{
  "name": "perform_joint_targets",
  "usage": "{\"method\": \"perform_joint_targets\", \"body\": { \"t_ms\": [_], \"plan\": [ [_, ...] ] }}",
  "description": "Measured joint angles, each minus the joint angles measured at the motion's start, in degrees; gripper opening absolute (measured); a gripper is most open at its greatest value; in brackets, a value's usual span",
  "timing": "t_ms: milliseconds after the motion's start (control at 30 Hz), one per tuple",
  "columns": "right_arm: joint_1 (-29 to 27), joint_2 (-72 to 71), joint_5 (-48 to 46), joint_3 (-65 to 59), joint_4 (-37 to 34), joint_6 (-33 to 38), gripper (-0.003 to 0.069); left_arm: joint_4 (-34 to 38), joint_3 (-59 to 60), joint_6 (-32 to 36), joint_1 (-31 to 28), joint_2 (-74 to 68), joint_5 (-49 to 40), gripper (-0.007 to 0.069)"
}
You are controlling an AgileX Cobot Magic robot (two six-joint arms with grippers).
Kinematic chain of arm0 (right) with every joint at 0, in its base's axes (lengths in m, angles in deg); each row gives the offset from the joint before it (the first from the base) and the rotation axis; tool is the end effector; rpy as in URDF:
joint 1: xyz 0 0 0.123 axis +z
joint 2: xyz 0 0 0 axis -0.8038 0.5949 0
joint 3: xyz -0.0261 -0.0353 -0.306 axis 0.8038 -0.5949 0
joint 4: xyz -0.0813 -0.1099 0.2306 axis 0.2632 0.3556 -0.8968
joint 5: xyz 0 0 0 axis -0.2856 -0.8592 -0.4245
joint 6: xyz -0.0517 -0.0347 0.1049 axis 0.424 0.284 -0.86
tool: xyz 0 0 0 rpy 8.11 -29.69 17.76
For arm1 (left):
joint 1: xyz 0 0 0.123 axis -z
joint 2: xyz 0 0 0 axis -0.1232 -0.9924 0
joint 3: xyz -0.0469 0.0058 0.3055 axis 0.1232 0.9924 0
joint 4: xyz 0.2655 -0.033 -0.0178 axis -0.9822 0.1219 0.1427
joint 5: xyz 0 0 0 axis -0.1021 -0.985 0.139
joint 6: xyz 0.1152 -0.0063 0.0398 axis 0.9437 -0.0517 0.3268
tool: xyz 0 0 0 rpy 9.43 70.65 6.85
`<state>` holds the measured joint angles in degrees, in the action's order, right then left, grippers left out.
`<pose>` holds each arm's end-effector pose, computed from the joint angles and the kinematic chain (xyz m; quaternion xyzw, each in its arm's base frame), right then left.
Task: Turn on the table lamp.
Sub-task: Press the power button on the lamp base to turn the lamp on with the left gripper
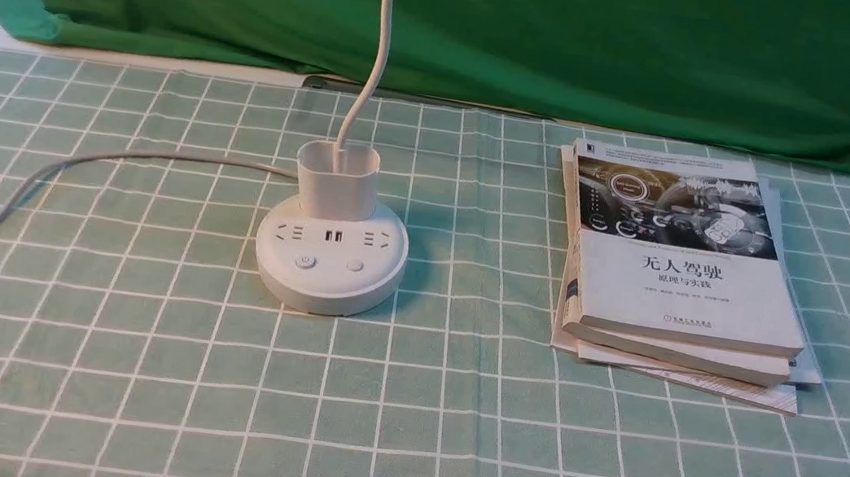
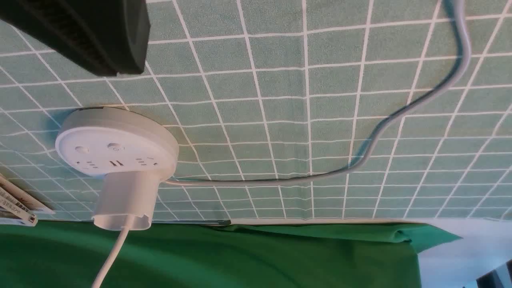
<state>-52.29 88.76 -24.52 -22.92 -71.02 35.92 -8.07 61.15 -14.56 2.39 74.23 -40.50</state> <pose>0.0782 0.0002 0.1817 0.0218 0.7636 0.0246 0.6449 0.0775 -0.0130 0.1865 0.0438 0.7538 -0.0701 0.6519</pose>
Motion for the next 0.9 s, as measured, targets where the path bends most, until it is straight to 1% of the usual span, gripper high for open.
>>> {"method": "perform_joint_targets", "body": {
  "t_ms": [900],
  "plan": [
    [0.0, 0.0, 0.07, 0.0, 0.0, 0.0, 0.0236, 0.0, 0.0, 0.0, 0.0, 0.0, 0.0, 0.0021]
  ]
}}
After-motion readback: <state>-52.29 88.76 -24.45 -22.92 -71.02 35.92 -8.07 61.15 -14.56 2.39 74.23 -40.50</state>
